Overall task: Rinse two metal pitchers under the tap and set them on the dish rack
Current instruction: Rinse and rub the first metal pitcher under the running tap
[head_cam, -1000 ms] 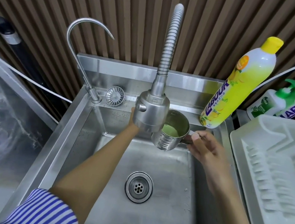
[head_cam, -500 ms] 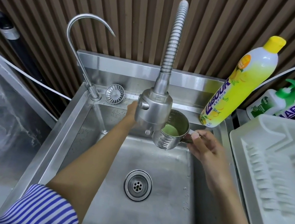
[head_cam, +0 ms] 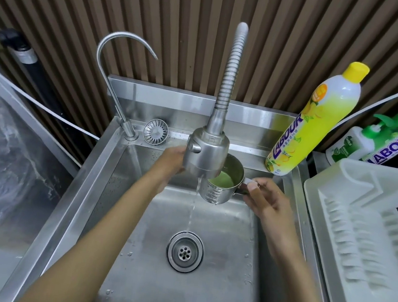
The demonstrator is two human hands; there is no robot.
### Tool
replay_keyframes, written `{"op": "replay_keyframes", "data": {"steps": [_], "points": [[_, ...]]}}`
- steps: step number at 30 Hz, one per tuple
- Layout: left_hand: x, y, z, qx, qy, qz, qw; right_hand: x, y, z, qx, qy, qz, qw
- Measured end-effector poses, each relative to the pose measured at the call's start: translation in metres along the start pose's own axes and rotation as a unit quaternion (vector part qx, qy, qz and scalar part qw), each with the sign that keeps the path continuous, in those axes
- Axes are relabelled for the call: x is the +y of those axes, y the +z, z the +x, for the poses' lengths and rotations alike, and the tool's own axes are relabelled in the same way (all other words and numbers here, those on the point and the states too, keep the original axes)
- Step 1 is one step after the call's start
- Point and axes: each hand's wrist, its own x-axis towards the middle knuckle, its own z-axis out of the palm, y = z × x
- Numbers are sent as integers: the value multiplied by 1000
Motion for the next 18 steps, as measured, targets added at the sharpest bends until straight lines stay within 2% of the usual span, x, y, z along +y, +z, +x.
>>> {"op": "replay_keyframes", "data": {"steps": [3, 5, 9, 11, 14, 18], "points": [[-21, -13, -15, -113, 22, 58, 992, -2, 11, -7, -6, -7, 11, 1000], [-31, -13, -30, -147, 62, 108, 981, -1, 19, -12, -10, -10, 15, 1000], [-37, -7, -56, -1, 152, 152, 977, -1, 30, -26, -34, 15, 61, 997], [-38, -7, -70, 33, 183, 187, 965, 0, 30, -32, -37, 38, 91, 994], [-43, -6, -81, 66, 155, 243, 955, -7, 27, -35, -53, 66, 59, 995], [-47, -1, -88, 55, 90, 230, 968, -29, 16, -34, -69, 66, -58, 994]]}}
